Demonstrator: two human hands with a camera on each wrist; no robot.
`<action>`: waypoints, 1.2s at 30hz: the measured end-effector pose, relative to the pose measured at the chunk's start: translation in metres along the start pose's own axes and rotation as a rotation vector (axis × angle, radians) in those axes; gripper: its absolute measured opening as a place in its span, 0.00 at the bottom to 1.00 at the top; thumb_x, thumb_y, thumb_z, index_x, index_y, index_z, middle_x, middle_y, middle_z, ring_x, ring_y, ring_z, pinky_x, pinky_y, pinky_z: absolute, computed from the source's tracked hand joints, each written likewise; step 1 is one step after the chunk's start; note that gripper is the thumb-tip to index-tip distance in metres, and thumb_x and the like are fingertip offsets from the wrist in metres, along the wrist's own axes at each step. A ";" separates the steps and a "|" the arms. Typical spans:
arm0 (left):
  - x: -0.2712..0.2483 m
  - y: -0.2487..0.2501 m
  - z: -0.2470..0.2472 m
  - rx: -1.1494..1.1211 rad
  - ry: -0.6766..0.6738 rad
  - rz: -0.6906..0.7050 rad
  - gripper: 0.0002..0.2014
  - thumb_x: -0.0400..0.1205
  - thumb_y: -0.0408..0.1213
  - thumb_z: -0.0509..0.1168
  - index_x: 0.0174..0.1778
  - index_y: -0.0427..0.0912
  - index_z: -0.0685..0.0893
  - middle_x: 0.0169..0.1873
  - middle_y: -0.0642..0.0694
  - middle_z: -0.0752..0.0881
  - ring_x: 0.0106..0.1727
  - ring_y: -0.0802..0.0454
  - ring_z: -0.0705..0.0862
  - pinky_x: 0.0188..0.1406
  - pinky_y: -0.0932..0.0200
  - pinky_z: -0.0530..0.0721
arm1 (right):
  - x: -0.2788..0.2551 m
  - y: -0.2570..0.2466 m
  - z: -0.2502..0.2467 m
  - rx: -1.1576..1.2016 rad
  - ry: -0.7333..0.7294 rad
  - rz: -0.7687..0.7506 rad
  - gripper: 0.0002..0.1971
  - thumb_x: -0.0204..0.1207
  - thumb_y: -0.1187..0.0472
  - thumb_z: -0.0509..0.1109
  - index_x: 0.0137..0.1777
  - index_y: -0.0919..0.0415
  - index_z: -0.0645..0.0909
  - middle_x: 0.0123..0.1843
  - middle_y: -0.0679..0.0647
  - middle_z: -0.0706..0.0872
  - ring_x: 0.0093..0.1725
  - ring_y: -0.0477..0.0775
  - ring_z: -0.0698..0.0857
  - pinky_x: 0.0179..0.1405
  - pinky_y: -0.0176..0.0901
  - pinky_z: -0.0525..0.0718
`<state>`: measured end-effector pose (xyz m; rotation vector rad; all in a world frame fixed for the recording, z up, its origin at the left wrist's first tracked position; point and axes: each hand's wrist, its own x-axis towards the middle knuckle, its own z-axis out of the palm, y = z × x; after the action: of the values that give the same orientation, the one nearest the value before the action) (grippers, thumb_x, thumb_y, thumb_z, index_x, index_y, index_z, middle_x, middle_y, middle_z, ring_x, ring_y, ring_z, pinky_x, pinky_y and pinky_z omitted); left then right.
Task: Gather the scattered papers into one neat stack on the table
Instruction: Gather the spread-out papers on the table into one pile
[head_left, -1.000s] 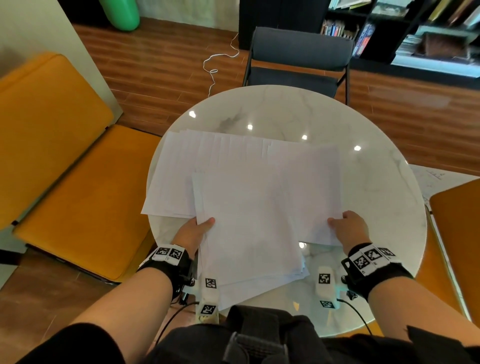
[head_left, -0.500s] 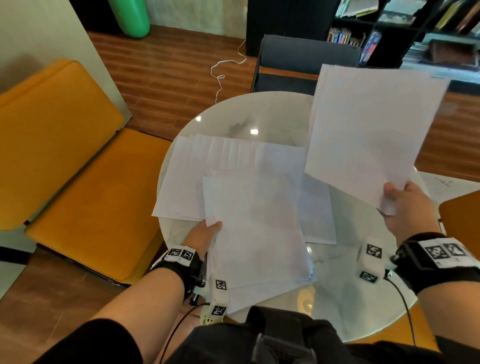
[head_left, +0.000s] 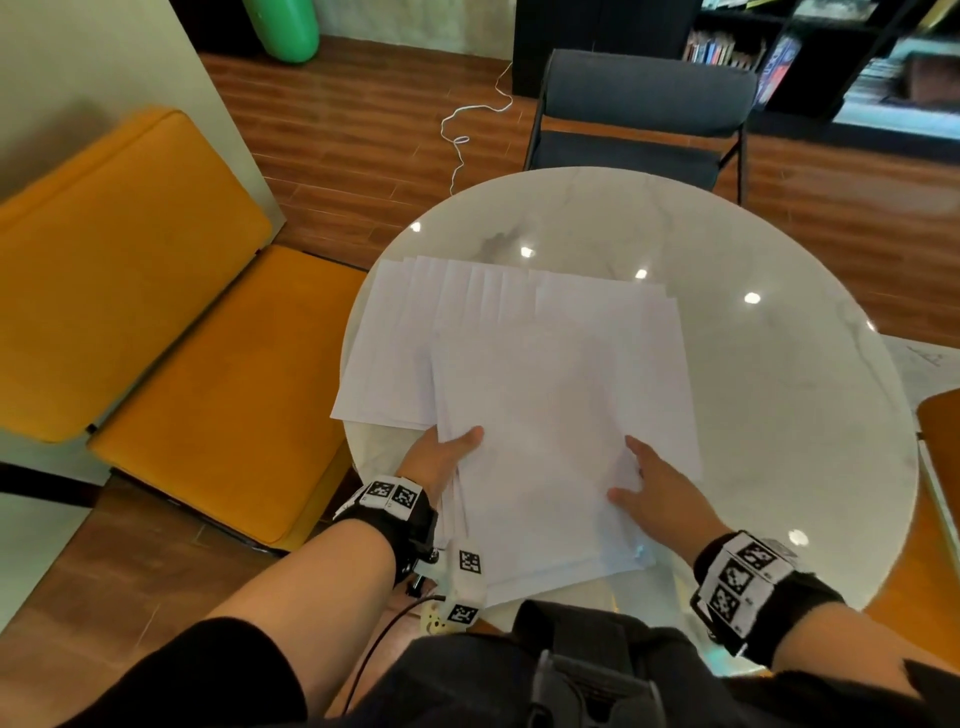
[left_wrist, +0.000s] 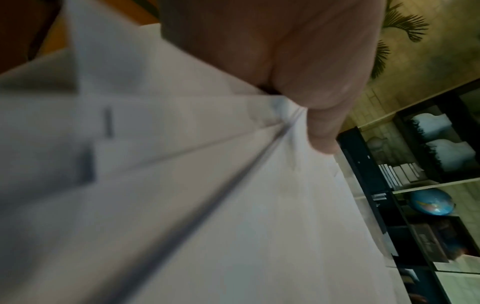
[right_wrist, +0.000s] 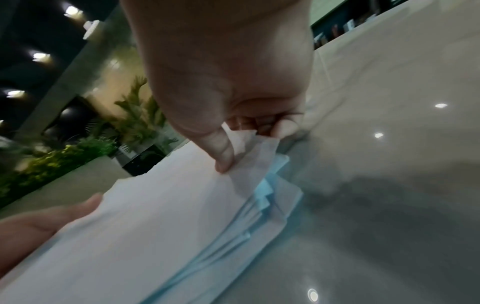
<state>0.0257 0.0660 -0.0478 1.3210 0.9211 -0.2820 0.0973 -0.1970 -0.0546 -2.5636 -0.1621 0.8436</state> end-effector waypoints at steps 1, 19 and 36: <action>0.001 -0.002 0.000 0.017 -0.011 0.021 0.32 0.73 0.49 0.74 0.71 0.42 0.76 0.68 0.44 0.83 0.66 0.44 0.81 0.72 0.45 0.76 | 0.000 -0.002 0.002 -0.066 -0.019 -0.023 0.39 0.76 0.50 0.69 0.84 0.52 0.54 0.78 0.58 0.73 0.74 0.59 0.75 0.71 0.51 0.74; 0.030 0.055 -0.065 0.559 0.353 0.333 0.25 0.81 0.45 0.64 0.75 0.49 0.72 0.74 0.42 0.74 0.73 0.43 0.74 0.69 0.52 0.73 | 0.035 -0.008 -0.011 1.028 0.182 0.193 0.24 0.74 0.71 0.71 0.69 0.62 0.71 0.56 0.63 0.87 0.50 0.66 0.87 0.52 0.59 0.85; 0.062 0.075 -0.071 0.562 0.130 0.084 0.33 0.77 0.47 0.70 0.76 0.37 0.70 0.72 0.37 0.79 0.70 0.37 0.77 0.69 0.47 0.77 | 0.032 -0.005 0.003 0.805 0.210 0.222 0.26 0.61 0.54 0.83 0.57 0.62 0.80 0.52 0.62 0.89 0.50 0.69 0.88 0.56 0.68 0.85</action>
<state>0.0847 0.1701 -0.0372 1.9086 0.9263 -0.4115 0.1214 -0.1838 -0.0717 -1.8937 0.4474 0.5455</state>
